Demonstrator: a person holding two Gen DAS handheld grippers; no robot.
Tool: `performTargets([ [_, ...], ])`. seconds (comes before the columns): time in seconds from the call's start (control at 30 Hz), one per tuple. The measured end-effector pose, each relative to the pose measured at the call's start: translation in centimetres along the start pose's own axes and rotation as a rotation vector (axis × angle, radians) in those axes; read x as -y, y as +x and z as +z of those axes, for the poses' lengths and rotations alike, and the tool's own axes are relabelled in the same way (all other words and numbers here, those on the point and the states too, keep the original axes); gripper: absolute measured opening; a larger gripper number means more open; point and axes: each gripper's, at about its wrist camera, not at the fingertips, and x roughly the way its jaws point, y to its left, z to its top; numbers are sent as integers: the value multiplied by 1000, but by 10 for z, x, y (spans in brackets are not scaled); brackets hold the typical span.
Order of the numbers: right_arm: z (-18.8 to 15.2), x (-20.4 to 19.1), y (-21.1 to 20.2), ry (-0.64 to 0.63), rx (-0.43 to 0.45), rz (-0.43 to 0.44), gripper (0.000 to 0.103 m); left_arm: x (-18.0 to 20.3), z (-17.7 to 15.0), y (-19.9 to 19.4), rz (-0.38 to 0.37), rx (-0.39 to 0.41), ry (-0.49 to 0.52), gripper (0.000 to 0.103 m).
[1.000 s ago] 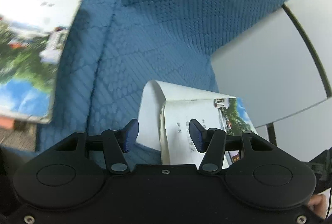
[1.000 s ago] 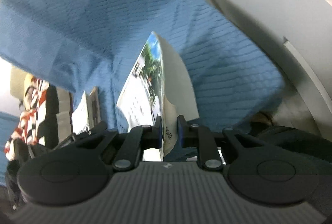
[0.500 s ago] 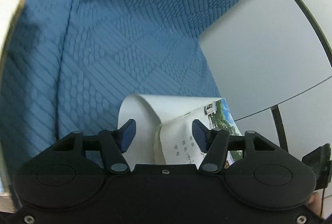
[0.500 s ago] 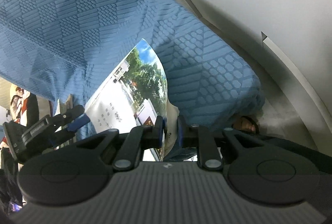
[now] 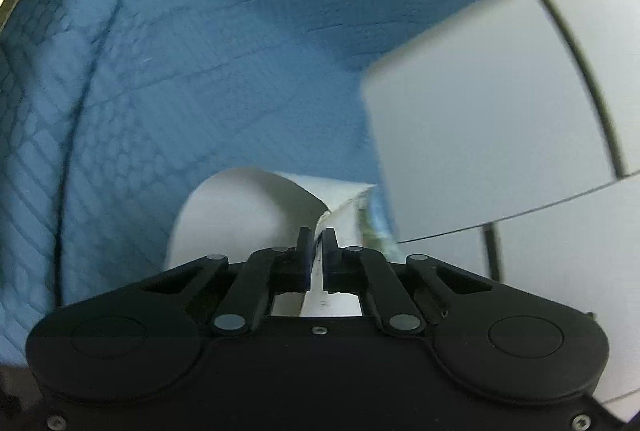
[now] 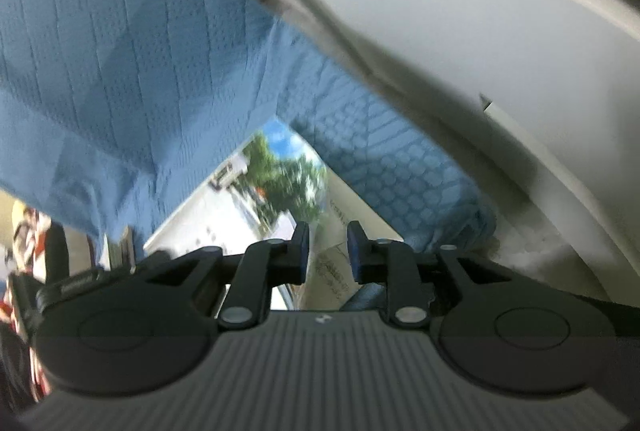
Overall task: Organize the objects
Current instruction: 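Lift the postcard up on its edge with both grippers, then carry the postcard over to the book stack with both grippers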
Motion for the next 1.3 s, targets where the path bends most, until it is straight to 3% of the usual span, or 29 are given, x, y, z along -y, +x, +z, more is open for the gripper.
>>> performTargets([
  [0.07, 0, 1, -12, 49, 29, 22, 58, 14, -3, -8, -32, 12, 4, 1],
  [0.13, -3, 0, -26, 103, 66, 60, 68, 32, -6, -15, -48, 21, 16, 1],
  [0.27, -12, -11, -52, 195, 123, 125, 68, 63, -12, -30, -57, 51, 29, 1],
  [0.4, -27, -19, -72, 391, 169, 227, 69, 87, -15, -46, -89, 91, -9, 1],
  [0.57, -50, -38, -88, 530, 195, 351, 68, 95, -20, -63, -103, 137, -77, 2],
  [0.87, -101, -58, -79, 644, 70, 330, 68, 53, -42, -106, -66, 210, -197, 3],
  [1.17, -151, -83, -24, 692, -78, 243, 68, -15, -63, -135, 54, 193, -225, 2],
  [1.3, -158, -89, -10, 648, -75, 175, 68, -48, -76, -138, 99, 155, -239, 2],
])
